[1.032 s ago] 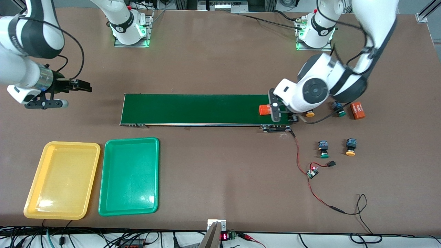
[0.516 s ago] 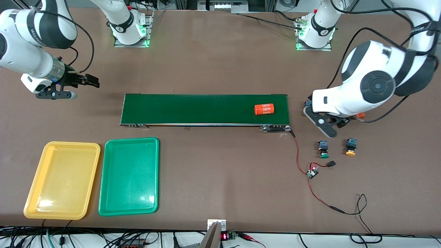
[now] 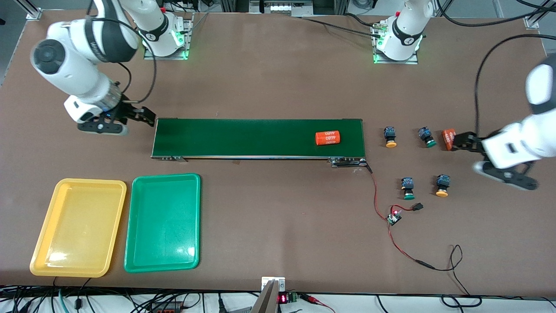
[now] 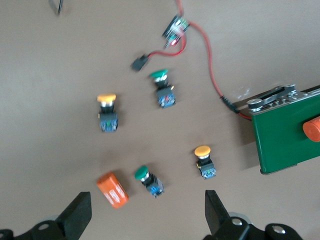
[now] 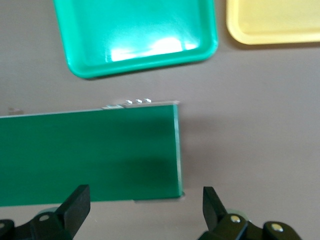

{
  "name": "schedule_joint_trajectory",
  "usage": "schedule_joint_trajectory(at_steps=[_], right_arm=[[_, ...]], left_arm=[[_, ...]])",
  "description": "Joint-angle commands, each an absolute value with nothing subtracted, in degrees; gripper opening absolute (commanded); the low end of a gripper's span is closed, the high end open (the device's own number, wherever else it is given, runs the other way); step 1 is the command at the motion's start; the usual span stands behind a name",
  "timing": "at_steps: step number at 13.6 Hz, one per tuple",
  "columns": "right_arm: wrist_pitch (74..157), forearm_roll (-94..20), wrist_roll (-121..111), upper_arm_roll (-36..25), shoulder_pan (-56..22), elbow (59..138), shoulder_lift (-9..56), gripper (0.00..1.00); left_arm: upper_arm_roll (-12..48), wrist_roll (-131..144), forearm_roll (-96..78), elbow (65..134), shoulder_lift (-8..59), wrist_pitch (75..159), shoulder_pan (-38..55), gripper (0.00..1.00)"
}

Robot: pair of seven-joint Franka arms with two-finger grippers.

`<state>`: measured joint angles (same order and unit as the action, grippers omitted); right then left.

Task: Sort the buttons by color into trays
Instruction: 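Reach and grasp the second orange cell with the left gripper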

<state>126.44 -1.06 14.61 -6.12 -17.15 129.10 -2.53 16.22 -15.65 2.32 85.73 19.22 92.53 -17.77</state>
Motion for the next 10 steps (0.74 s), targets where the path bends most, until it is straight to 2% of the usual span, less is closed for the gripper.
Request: schedule_joint_trajectory(at_steps=[1, 4, 7, 10], right_arm=[[129.28, -1.32, 19.32, -6.50, -20.99, 128.76, -0.01, 1.00], [129.64, -1.32, 21.09, -6.50, -24.60, 127.80, 2.54, 1.00], [129.73, -1.32, 25.65, -6.50, -26.45, 127.62, 2.81, 1.00], [130.43, -1.32, 28.04, -6.50, -27.68, 127.53, 2.90, 1.00]], left_arm=[[9.34, -11.87, 0.17, 101.03, 11.35, 97.71, -15.03, 1.00], [1.42, -11.87, 2.28, 112.46, 11.95, 109.21, -13.18, 1.00], [-2.10, -11.78, 2.37, 120.82, 12.91, 117.91, -13.36, 1.00], [-4.65, -12.04, 2.37, 128.83, 15.02, 134.60, -13.45, 1.00]])
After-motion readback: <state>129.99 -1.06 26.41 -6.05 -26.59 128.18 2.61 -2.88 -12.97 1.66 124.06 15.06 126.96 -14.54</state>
